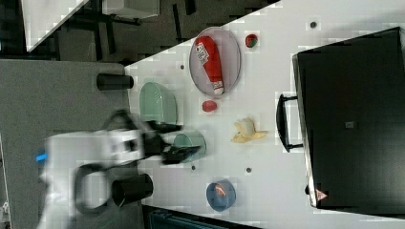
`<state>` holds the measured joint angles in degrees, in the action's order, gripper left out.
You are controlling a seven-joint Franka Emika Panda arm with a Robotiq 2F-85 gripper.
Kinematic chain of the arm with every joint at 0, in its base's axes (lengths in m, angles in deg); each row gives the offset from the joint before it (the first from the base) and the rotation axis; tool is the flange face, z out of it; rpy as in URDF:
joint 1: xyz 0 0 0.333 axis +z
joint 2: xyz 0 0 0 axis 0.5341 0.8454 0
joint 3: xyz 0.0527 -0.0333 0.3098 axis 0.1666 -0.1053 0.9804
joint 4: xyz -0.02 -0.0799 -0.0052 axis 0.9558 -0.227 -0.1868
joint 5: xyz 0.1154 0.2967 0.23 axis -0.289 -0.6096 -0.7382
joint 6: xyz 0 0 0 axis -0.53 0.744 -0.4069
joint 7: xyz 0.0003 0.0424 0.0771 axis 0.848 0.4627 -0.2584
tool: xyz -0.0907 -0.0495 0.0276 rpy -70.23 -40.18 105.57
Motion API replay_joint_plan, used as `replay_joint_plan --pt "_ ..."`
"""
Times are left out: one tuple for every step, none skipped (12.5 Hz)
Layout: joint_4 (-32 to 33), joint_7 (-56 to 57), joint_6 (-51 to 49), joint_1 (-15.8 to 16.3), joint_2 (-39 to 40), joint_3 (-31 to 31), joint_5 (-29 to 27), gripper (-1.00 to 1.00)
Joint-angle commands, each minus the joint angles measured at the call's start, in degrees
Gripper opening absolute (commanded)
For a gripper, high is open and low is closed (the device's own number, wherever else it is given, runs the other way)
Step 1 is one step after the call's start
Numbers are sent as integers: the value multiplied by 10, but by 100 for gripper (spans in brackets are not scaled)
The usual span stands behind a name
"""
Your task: Pick Banana and place it in mug.
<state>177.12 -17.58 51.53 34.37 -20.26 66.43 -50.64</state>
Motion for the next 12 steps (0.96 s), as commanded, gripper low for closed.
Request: replay_joint_plan --pt "54 109 95 -4 50 9 -7 100" --pt "63 129 131 -4 78 9 -7 100" --pt "71 140 164 -4 105 9 -7 100" --pt "80 140 205 -4 137 9 -7 100" --pt "84 140 239 -4 162 10 -7 100" --pt "87 140 267 -4 188 10 -7 100" --pt "87 140 289 -4 212 14 -7 100" --pt "86 140 297 -4 232 18 -7 100" --pt "85 140 305 -4 250 20 -7 100" --pt "83 140 322 -4 265 23 -7 100" --pt "82 140 344 -4 279 23 -7 100" --pt "83 140 366 -4 291 23 -7 100"
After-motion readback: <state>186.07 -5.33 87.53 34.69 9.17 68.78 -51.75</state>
